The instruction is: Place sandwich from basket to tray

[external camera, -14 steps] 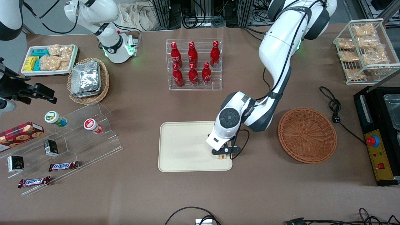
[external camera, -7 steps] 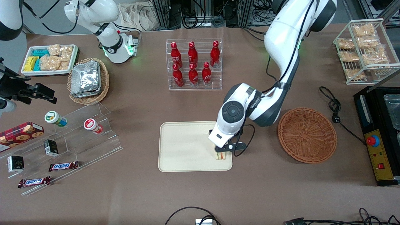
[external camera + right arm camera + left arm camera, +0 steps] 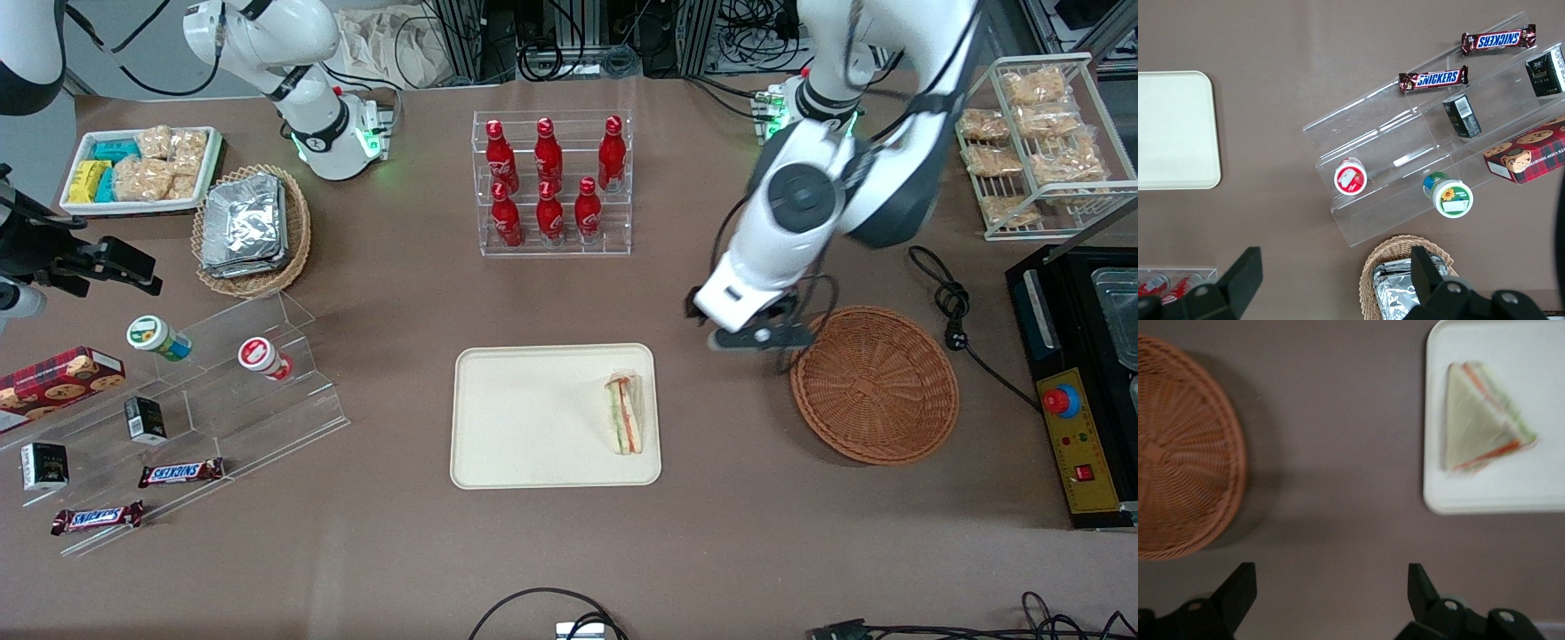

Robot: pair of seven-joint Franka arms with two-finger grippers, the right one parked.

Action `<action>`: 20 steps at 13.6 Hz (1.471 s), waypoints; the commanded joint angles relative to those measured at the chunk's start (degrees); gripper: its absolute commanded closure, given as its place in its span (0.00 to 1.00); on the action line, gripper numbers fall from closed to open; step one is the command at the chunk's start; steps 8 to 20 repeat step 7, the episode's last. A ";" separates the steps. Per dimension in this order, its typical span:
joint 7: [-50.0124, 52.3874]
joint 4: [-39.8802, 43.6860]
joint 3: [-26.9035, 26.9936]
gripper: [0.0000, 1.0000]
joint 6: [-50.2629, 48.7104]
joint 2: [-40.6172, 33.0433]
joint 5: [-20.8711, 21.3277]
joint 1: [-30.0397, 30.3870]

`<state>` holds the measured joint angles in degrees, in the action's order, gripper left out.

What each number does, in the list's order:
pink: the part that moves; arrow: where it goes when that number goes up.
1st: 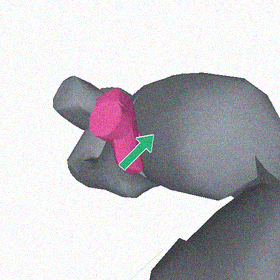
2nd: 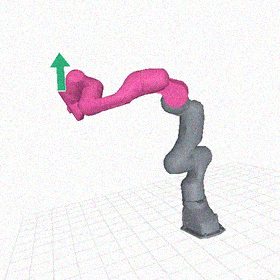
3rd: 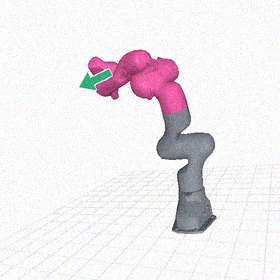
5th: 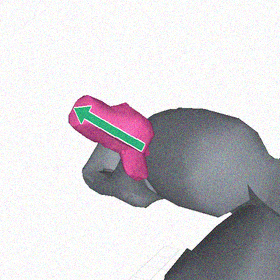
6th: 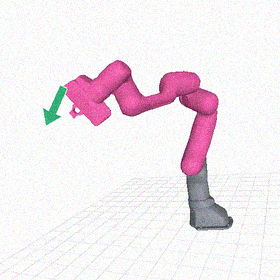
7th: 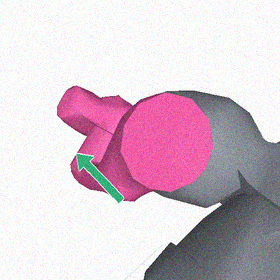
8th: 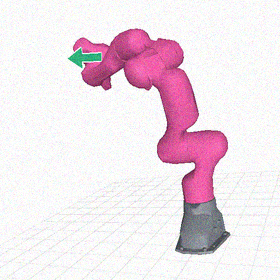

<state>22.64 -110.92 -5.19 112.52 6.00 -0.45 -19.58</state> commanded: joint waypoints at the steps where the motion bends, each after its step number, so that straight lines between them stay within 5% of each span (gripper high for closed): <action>1: -9.44 -0.19 -0.26 0.00 -6.93 -4.59 -2.45 7.77; 7: -18.33 9.06 -0.08 0.00 -14.00 -3.10 1.84 20.18; 20: -18.33 9.06 -0.08 0.00 -14.00 -3.10 1.84 20.18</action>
